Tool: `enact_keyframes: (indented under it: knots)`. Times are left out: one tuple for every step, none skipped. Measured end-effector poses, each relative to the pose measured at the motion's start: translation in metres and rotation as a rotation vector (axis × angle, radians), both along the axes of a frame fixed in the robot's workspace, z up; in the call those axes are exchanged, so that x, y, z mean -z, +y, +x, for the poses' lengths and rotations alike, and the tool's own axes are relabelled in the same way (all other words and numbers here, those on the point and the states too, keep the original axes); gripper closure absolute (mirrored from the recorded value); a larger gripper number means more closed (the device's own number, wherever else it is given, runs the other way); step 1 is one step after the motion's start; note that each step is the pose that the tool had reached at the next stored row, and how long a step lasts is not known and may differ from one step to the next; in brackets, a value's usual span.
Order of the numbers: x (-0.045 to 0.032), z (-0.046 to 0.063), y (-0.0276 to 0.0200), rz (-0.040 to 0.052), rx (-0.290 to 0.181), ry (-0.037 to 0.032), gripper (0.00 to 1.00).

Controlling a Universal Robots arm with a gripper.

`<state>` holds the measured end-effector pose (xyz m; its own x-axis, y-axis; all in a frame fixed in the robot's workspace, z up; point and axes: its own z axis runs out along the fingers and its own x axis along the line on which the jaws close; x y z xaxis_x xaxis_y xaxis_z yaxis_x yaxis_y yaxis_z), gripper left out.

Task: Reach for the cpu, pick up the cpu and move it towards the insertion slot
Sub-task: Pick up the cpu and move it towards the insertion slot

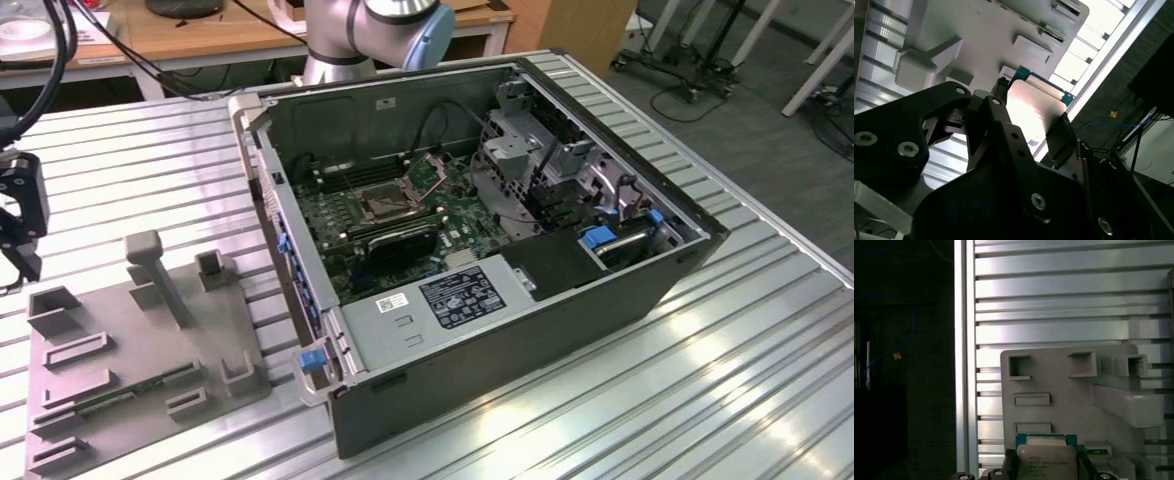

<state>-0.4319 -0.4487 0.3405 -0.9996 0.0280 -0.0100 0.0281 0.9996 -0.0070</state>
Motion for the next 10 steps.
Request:
enact_keyframes:
  knots:
    - [0.0,0.0,0.0001,0.0,0.0,0.0,0.45]
    - [0.0001,0.001,0.0001,0.0001,0.0,-0.0001,0.45]
    - [0.0001,0.001,0.0,-0.0001,0.0,-0.0001,0.45]
    - [0.0,0.001,0.0,-0.0003,0.0,0.0,0.45]
    - [-0.0006,0.001,0.0,-0.0005,0.0,0.0002,0.45]
    - [-0.0018,0.001,0.0,-0.0006,0.0,0.0002,0.45]
    - [-0.0037,0.001,0.0,-0.0006,0.0,0.0002,0.45]
    - [-0.0058,0.001,0.0,-0.0005,0.0,-0.0001,0.45]
    - [-0.0081,0.001,0.0,-0.0005,0.0,0.0001,0.45]
    - [-0.0102,0.001,0.0,-0.0005,0.0,0.0,0.45]
